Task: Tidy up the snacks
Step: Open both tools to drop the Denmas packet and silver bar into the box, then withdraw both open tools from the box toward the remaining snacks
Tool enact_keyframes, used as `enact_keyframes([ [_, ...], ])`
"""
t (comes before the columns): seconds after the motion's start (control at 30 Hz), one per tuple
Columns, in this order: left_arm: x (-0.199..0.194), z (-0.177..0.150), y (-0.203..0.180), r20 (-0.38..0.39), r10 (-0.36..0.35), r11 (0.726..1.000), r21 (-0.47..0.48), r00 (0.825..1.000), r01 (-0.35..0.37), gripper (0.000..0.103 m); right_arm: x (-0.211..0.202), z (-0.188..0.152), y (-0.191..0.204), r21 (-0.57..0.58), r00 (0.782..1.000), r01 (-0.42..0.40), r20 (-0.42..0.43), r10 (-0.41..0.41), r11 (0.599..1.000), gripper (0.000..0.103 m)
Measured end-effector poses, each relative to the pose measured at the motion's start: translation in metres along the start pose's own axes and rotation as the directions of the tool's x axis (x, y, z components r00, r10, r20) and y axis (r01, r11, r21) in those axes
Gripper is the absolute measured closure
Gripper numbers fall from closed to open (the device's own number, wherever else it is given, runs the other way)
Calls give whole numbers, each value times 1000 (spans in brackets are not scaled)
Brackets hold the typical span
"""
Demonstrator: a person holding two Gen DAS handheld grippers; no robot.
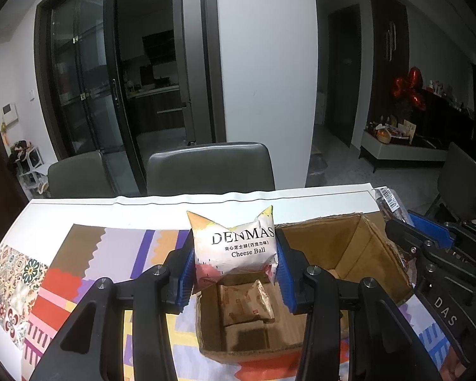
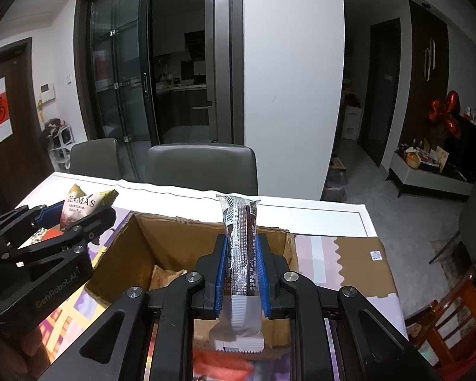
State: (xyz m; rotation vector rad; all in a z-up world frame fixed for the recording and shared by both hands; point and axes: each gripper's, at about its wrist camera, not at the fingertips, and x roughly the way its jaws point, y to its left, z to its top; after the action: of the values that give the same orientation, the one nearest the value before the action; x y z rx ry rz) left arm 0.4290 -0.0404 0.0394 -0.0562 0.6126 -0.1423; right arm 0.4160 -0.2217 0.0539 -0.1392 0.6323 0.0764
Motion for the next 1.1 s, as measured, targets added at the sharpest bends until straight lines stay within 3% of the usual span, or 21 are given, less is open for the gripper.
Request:
enact_keyframes([
  [0.3,16,-3,-1,-23,2,1000,-1,1000,-2,56,23,0,0,-2,1000,-12,-24,12,1000,84],
  [0.47,20,-7,-4,-24,26,1000,3,999,-26,40,30,-2,0,-3,999,-7,-35,7,1000,83],
  [0.5,20,-7,-3,-25,30,1000,0,999,-30,37,31,-2,0,-1,999,-5,-39,5,1000,81],
  [0.57,21,-8,-1,-25,38,999,-6,999,-39,32,33,-2,-2,0,999,4,-41,-4,1000,66],
  [0.63,20,-8,1,-22,45,999,-15,999,-45,27,32,-1,-2,2,999,22,-29,-22,1000,40],
  [0.7,19,-8,2,-19,54,998,-21,998,-54,23,28,-1,-1,-3,999,45,-6,-45,999,33],
  [0.83,16,-9,8,-9,69,997,-40,998,-69,14,23,-1,0,-12,997,73,8,-73,997,31],
  [1.1,3,-8,9,8,88,995,-40,996,-87,8,13,0,1,-3,997,83,10,-83,997,28],
])
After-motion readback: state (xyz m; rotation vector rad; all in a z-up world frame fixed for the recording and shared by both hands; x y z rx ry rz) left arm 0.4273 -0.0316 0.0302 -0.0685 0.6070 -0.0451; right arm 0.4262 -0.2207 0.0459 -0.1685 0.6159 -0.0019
